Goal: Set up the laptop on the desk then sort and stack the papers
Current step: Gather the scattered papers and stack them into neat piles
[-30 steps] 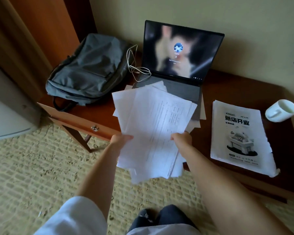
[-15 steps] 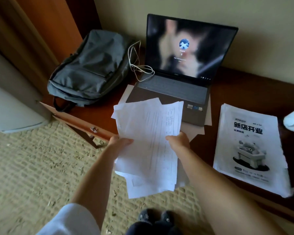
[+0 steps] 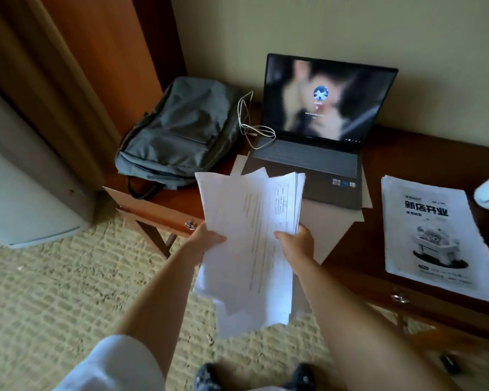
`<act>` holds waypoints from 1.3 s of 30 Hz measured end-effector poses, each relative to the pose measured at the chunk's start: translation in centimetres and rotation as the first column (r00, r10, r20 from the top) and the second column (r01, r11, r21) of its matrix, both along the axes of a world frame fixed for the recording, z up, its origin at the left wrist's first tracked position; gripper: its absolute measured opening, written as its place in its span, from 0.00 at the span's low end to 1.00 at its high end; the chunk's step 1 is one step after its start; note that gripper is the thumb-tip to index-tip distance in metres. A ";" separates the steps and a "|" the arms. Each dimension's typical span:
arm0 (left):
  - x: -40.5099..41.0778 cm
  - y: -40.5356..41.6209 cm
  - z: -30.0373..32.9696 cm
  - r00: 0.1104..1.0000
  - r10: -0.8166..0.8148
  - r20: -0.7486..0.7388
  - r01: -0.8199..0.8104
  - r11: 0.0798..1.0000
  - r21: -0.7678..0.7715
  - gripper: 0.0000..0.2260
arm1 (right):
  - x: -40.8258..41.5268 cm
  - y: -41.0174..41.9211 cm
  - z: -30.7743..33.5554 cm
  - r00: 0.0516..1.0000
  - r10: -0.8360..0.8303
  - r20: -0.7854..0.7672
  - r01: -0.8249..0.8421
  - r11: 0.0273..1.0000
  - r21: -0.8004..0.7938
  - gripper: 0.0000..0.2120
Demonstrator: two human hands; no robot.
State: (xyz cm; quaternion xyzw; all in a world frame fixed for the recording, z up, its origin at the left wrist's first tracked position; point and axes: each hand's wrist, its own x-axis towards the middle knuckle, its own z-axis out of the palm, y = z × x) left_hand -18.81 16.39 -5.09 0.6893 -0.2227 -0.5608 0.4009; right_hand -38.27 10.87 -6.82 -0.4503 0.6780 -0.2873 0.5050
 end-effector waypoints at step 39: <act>11.1 -12.2 7.9 0.970 0.225 0.089 -0.146 0.838 -0.526 0.13 | 12.7 -8.6 10.0 0.896 -0.299 0.328 0.370 0.911 -0.180 0.10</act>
